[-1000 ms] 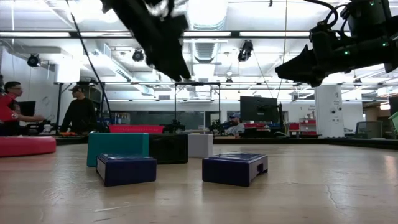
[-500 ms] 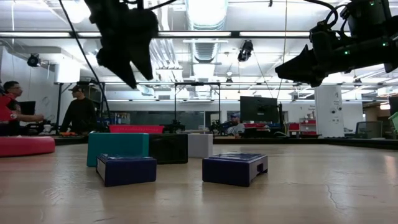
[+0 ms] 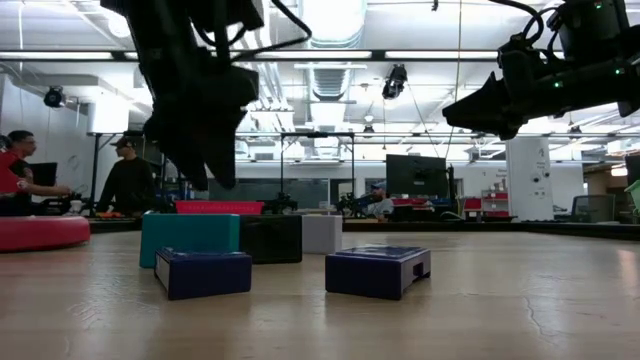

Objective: Pick & Place Office items
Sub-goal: Put the white black charger adapter into the green bin

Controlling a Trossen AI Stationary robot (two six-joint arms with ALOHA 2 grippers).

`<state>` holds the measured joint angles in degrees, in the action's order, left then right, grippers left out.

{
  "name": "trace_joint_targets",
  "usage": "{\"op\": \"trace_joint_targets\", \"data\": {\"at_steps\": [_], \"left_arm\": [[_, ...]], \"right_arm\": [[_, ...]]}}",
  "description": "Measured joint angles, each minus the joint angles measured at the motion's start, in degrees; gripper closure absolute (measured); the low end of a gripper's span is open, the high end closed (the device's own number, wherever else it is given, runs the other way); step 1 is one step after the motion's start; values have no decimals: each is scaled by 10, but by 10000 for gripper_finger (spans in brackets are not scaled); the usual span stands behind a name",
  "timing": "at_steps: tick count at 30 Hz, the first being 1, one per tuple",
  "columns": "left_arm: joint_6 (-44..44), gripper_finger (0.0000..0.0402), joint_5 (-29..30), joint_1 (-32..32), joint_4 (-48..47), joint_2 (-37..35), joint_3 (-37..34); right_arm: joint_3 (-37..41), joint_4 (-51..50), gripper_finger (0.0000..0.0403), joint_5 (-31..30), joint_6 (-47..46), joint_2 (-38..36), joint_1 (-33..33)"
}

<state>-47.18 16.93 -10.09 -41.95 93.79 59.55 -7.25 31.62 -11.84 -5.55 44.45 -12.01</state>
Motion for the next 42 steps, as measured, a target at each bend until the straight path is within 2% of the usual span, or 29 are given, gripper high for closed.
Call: {"op": "trace_joint_targets", "data": {"at_steps": [9,23,33,42], "left_arm": [[21,30,0,12,19,9,0],[102,30,-6,63,47,-1,-8],[74,30,-56,62,80,-1,-62],[62,30,-73,62,80,-1,-67]], "right_arm": [[0,0,204,0,0,0,0],[0,0,204,0,0,0,0],[0,0,204,0,0,0,0],[0,0,204,0,0,0,0]]}}
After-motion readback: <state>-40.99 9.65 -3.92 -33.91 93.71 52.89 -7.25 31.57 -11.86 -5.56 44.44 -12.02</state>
